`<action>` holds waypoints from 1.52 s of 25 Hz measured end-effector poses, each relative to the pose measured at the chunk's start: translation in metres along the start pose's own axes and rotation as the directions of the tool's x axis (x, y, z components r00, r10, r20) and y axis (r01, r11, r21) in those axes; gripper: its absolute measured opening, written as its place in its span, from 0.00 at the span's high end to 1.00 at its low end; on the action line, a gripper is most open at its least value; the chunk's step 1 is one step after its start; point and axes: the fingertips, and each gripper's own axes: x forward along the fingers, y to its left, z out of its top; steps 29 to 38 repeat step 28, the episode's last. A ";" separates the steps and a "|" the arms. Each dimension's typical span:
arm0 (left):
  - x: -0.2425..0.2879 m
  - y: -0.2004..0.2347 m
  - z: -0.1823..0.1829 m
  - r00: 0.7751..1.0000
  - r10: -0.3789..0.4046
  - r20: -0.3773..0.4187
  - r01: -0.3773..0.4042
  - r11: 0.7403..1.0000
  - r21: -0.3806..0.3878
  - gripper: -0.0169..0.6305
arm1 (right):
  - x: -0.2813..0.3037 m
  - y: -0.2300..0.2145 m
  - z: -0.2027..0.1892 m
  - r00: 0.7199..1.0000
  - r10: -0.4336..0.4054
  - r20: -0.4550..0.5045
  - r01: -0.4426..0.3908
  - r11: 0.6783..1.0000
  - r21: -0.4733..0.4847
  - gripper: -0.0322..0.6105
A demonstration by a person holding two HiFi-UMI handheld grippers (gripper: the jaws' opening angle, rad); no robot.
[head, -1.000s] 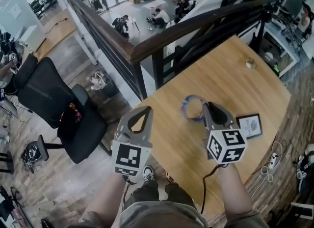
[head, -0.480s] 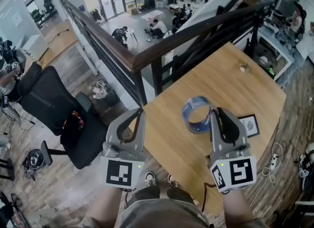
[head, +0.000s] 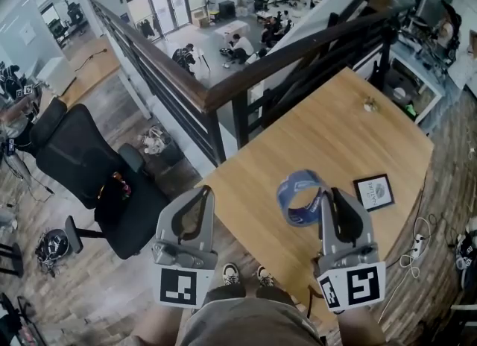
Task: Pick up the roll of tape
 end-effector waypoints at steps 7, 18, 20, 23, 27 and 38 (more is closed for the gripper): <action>-0.007 -0.012 -0.004 0.999 -0.040 0.023 0.038 0.998 0.058 0.97 | -0.002 0.009 -0.020 0.999 0.007 -0.049 -0.009 0.999 -0.034 0.87; -0.004 -0.011 -0.002 0.999 -0.048 0.017 0.047 0.997 0.066 0.97 | 0.003 0.006 -0.024 0.998 0.002 -0.064 -0.004 0.999 -0.035 0.87; -0.005 -0.011 -0.001 0.999 -0.050 0.018 0.049 0.996 0.068 0.97 | 0.002 0.006 -0.024 0.998 0.004 -0.068 -0.006 1.000 -0.030 0.87; -0.004 -0.011 -0.002 0.999 -0.049 0.011 0.048 0.997 0.057 0.97 | 0.001 0.005 -0.024 0.998 0.005 -0.070 -0.007 1.000 -0.025 0.87; -0.004 -0.011 -0.002 0.999 -0.049 0.009 0.048 0.998 0.050 0.97 | 0.003 0.005 -0.025 0.997 0.009 -0.076 -0.010 1.000 -0.013 0.87; -0.003 -0.011 -0.002 0.999 -0.051 0.010 0.050 0.997 0.052 0.97 | 0.004 0.005 -0.026 0.997 0.010 -0.079 -0.011 1.000 -0.009 0.87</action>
